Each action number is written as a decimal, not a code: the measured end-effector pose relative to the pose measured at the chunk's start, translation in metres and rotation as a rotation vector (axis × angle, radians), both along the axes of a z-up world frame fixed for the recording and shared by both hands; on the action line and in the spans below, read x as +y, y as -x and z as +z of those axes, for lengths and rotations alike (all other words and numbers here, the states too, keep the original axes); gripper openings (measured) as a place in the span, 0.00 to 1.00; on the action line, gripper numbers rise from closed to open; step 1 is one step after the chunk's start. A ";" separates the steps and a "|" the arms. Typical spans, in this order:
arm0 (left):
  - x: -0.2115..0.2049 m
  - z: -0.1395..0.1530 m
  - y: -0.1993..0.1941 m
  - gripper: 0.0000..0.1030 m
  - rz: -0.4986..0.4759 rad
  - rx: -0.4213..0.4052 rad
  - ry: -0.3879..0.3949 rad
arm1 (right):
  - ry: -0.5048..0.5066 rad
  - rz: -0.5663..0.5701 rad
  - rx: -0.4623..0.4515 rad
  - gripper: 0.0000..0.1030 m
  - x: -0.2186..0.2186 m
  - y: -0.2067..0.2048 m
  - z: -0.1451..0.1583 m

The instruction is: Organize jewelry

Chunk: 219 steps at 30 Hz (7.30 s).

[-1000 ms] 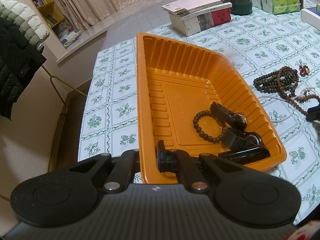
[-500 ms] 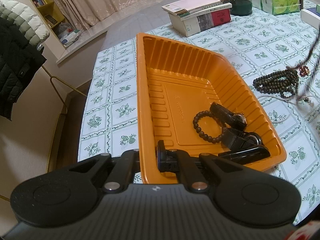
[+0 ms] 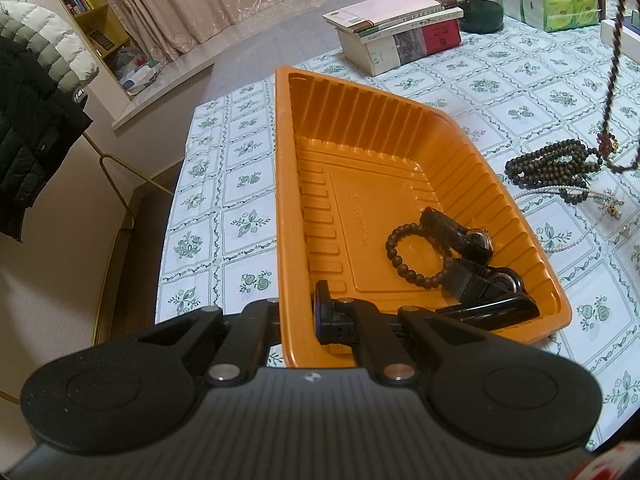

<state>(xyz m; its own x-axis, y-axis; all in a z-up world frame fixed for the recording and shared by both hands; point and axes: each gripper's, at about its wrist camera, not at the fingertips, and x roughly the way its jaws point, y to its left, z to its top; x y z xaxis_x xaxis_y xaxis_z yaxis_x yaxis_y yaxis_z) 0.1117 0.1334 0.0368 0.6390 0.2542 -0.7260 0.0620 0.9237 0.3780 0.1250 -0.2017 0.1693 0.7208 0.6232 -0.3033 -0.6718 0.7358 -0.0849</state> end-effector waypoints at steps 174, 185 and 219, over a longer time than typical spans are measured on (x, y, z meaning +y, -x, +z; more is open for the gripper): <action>0.009 -0.004 -0.002 0.03 0.014 -0.005 0.031 | 0.028 -0.286 0.429 0.34 0.022 0.030 -0.224; 0.011 -0.005 -0.002 0.03 0.016 -0.005 0.034 | 0.092 -0.294 0.410 0.13 0.037 0.015 -0.235; 0.012 -0.007 -0.003 0.03 0.018 -0.007 0.045 | 0.017 0.028 0.318 0.08 0.146 0.015 -0.179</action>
